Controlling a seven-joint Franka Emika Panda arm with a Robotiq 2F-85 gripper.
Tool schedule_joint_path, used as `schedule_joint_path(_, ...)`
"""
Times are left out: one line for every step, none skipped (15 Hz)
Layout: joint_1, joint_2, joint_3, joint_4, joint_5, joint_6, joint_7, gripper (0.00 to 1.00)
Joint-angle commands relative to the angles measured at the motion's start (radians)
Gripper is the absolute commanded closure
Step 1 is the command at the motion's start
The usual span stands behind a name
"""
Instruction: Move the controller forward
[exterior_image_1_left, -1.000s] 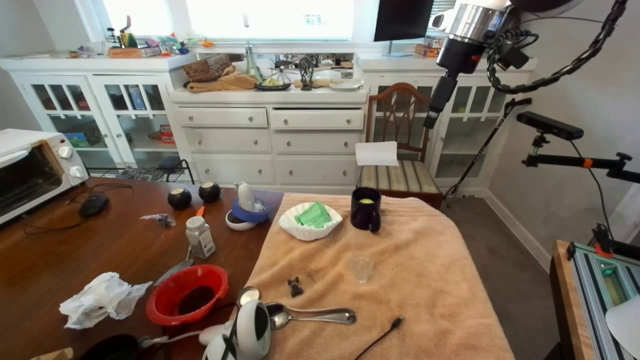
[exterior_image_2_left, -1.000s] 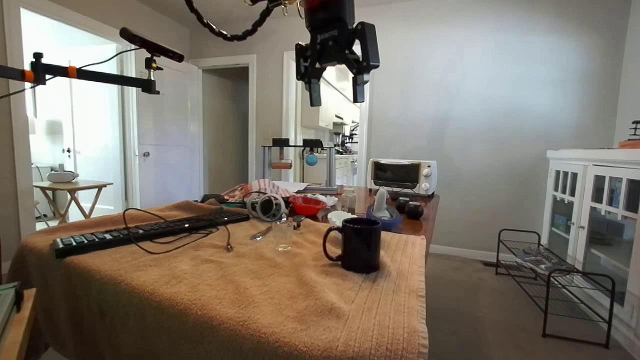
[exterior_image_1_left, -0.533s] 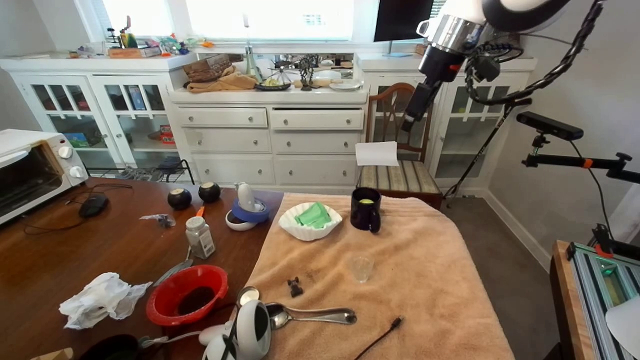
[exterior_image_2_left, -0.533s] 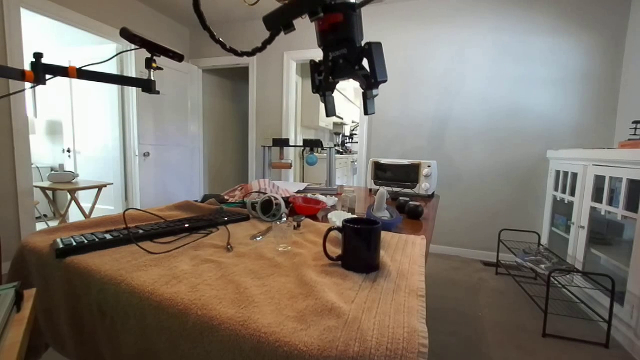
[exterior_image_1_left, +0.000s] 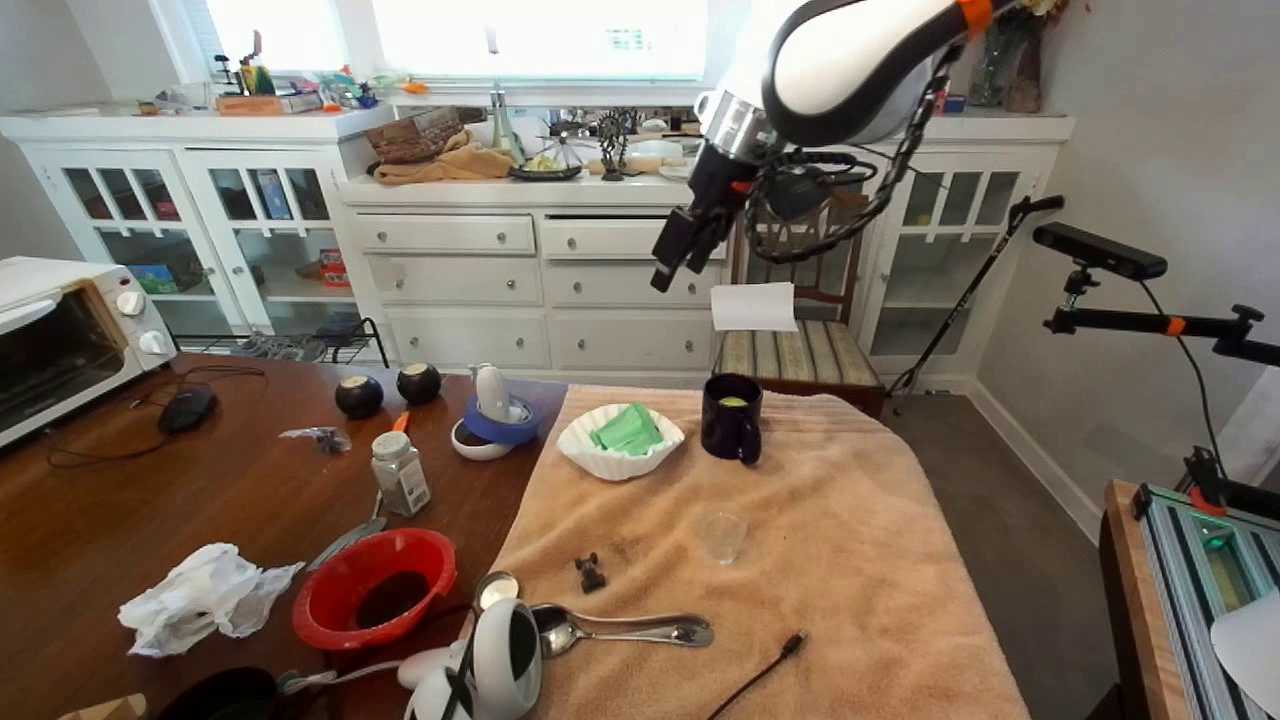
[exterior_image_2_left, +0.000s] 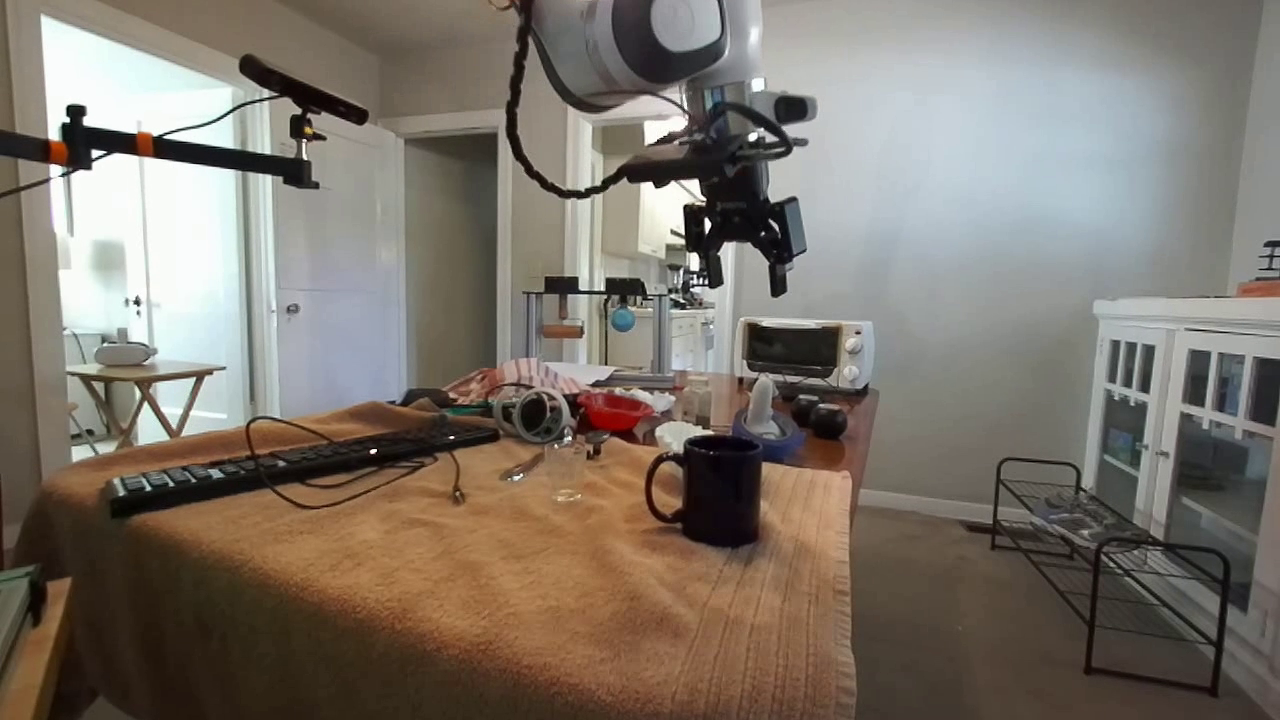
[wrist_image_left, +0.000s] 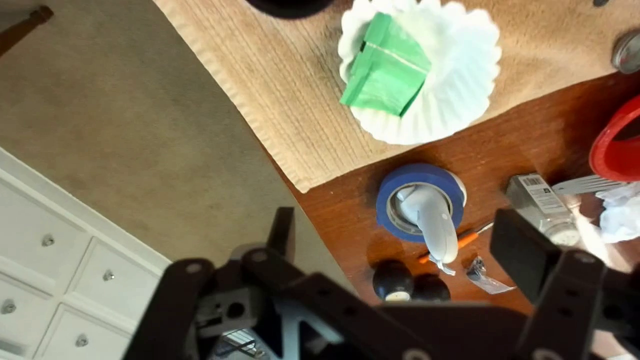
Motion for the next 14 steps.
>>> schedule_joint_path(-0.012, 0.214, 0.033, 0.255, -0.021, -0.043, 0.038, 0.00)
schedule_joint_path(-0.006, 0.256, 0.028, 0.312, -0.048, -0.052, 0.067, 0.00)
schedule_joint_path(-0.018, 0.147, 0.042, 0.171, -0.025, -0.006, 0.030, 0.00)
schedule_joint_path(-0.018, 0.189, 0.043, 0.219, -0.033, -0.010, 0.041, 0.00)
schedule_joint_path(-0.018, 0.219, 0.043, 0.255, -0.037, -0.013, 0.047, 0.00)
schedule_joint_path(-0.018, 0.237, 0.043, 0.274, -0.039, -0.014, 0.050, 0.00)
schedule_joint_path(-0.019, 0.245, 0.043, 0.285, -0.040, -0.016, 0.052, 0.00)
schedule_joint_path(-0.019, 0.247, 0.043, 0.289, -0.040, -0.017, 0.053, 0.00)
schedule_joint_path(-0.019, 0.247, 0.043, 0.291, -0.040, -0.018, 0.053, 0.00)
schedule_joint_path(-0.024, 0.265, 0.051, 0.312, -0.031, -0.016, 0.038, 0.00)
schedule_joint_path(-0.037, 0.295, 0.077, 0.349, -0.014, -0.021, -0.013, 0.00)
schedule_joint_path(-0.054, 0.312, 0.108, 0.370, 0.014, -0.015, -0.066, 0.00)
schedule_joint_path(-0.057, 0.355, 0.132, 0.427, 0.012, -0.016, -0.115, 0.00)
schedule_joint_path(-0.062, 0.376, 0.151, 0.456, 0.010, -0.015, -0.149, 0.00)
